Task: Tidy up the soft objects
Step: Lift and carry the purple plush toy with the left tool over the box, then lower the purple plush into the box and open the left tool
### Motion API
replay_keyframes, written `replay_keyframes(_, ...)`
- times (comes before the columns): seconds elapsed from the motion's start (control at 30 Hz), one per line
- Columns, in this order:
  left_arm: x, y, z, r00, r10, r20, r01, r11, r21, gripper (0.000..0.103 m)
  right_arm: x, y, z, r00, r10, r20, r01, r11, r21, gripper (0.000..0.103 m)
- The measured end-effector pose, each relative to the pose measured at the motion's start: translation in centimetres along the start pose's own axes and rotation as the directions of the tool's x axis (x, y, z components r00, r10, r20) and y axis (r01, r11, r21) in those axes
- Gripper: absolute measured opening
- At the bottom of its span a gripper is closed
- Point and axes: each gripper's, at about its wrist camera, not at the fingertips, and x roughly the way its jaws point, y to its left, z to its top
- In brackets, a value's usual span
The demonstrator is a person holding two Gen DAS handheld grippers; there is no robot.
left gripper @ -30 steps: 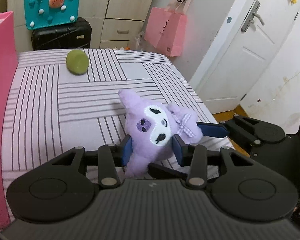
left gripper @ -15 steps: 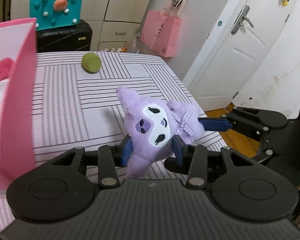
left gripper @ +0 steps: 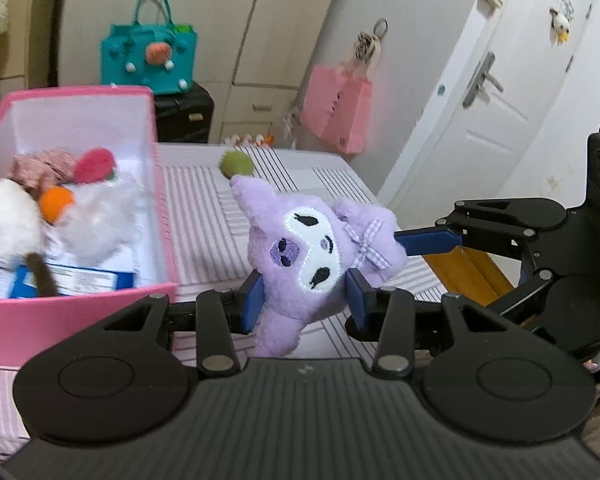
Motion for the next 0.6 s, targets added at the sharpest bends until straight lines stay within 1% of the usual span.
replay_keyframes(0.1, -1.8, 0.8, 0.2, 0.999, 0.012, 0.043, -0.012, 1.0, 0.001, 0.042, 0.0, 1.7, 1.5, 0.999, 0.004, 0.036, -0.002, 0.998, -0.067, 0.072)
replay_keyframes(0.2, -3.2, 2.3, 0.8, 0.998, 0.02, 0.067, -0.018, 0.999, -0.03, 0.042, 0.5, 2.5, 2.9, 0.998, 0.017, 0.054, -0.012, 0.996, -0.094, 0.072)
replay_keyframes(0.33, -4.9, 3.9, 1.2, 0.994, 0.045, 0.097, -0.041, 0.998, -0.04, 0.042, 0.8, 3.8, 4.6, 0.997, 0.042, 0.066, -0.033, 0.992, -0.124, 0.072)
replay_keyframes(0.43, -6.3, 4.6, 1.5, 0.992, 0.068, 0.105, -0.064, 0.997, -0.039, 0.042, 1.0, 4.7, 5.8, 0.996, 0.065, 0.067, -0.055, 0.988, -0.147, 0.072)
replay_keyframes(0.6, -8.0, 5.2, 2.0, 0.989, 0.112, 0.095, -0.11, 0.994, -0.024, 0.042, 1.5, 5.8, 7.1, 0.995, 0.08, 0.057, -0.069, 0.982, -0.174, 0.072)
